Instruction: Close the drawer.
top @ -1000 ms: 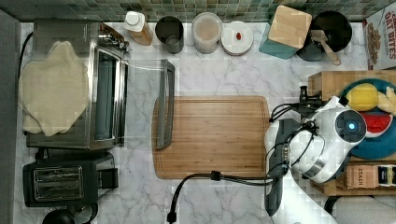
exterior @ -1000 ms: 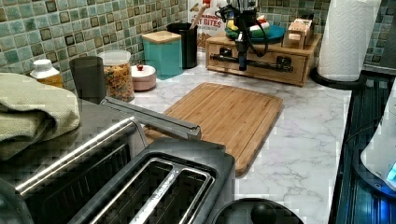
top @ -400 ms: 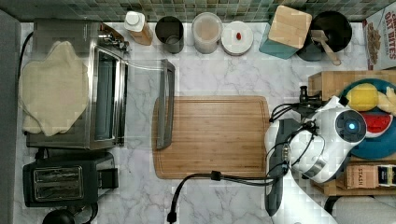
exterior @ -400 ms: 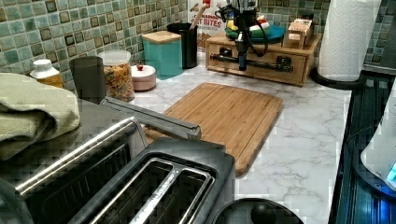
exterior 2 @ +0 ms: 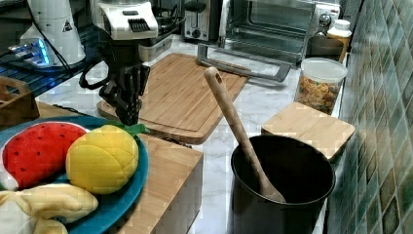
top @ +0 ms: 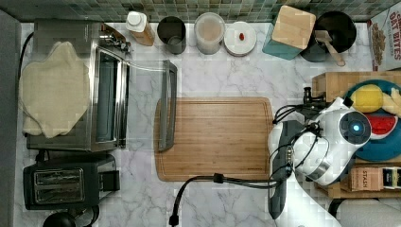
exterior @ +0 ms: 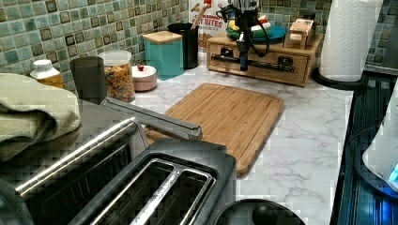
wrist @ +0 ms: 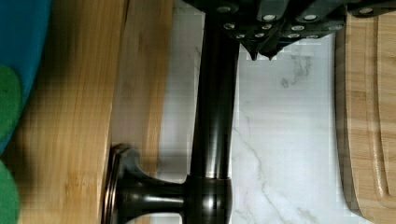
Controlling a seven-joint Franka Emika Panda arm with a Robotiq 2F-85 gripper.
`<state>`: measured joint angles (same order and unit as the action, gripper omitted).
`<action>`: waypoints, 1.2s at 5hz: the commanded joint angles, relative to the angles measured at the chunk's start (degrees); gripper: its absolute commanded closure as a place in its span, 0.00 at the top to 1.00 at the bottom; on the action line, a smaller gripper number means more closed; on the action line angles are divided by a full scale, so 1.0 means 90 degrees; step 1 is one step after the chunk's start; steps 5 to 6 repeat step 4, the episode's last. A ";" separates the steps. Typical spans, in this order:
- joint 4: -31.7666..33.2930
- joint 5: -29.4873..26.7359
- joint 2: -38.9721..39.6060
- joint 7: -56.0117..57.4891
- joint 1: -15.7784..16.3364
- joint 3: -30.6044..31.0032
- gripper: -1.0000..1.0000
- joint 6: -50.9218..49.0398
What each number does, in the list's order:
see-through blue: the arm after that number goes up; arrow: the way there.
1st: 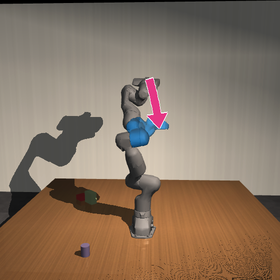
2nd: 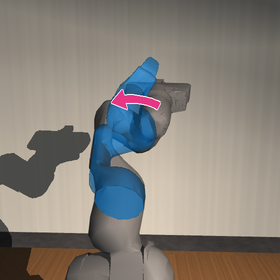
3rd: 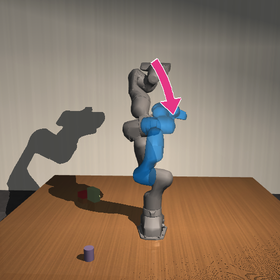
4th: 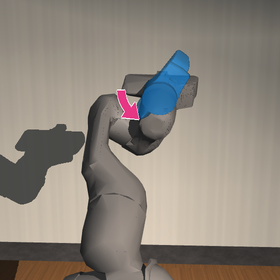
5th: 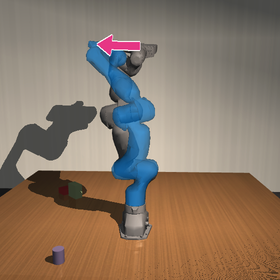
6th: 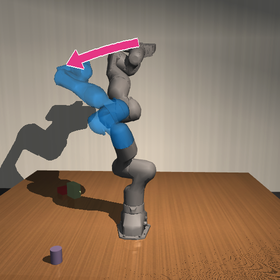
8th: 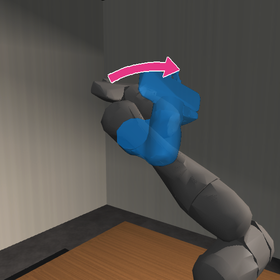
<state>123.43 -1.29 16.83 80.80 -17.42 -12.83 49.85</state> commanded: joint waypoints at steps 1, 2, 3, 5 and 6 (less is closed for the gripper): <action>-0.0893 0.0178 -0.0145 0.0441 -0.0741 -0.0700 0.00 0.0153; -0.0894 0.0178 -0.0145 0.0443 -0.0741 -0.0701 0.00 0.0150; -0.0894 0.0173 -0.0144 0.0446 -0.0730 -0.0711 0.00 0.0152; -0.0892 0.0107 -0.0131 0.0485 -0.0588 -0.0859 0.00 0.0151; -0.0892 0.0107 -0.0131 0.0485 -0.0588 -0.0859 0.00 0.0151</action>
